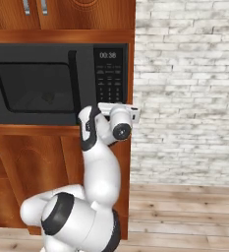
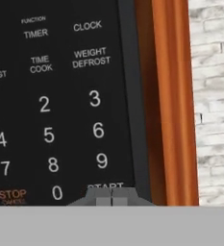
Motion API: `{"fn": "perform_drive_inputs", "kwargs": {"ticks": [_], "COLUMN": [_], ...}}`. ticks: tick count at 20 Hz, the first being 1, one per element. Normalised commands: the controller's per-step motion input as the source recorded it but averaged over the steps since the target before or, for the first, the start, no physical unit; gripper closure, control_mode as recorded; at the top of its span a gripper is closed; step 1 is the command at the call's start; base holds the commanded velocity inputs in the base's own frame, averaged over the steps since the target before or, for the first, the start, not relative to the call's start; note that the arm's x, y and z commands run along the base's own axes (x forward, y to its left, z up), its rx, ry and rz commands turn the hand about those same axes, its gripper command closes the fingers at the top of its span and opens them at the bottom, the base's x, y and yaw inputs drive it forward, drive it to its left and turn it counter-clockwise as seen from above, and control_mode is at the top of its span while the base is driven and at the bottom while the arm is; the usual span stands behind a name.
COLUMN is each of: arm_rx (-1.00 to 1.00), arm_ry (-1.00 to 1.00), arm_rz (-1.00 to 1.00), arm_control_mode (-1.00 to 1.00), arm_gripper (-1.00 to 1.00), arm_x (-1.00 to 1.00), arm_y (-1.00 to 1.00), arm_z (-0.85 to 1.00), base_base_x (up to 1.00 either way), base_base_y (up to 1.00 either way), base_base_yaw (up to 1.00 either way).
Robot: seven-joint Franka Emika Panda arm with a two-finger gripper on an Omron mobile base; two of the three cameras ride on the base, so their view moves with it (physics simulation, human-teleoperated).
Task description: Pick the broccoli from the counter and place it in the microwave. Then turn on the microwave.
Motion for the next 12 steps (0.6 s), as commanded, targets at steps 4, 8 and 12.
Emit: {"fn": "perform_drive_inputs", "kwargs": {"ticks": [4,8,12], "arm_rx": [-0.01,-0.02,-0.02], "arm_ry": [0.01,0.02,0.03], "arm_rz": [0.0,0.0,0.0], "arm_control_mode": [-1.0,-1.0,-1.0], "arm_gripper": [1.0,1.0,1.0], "arm_x": [0.23,0.19,0.22], "arm_y": [0.0,0.0,0.0], "arm_z": [-0.03,-0.09,-0.13], "base_base_x": [0.0,0.0,0.0], "base_base_y": [0.0,0.0,0.0], "base_base_yaw": [0.0,0.0,0.0]}}
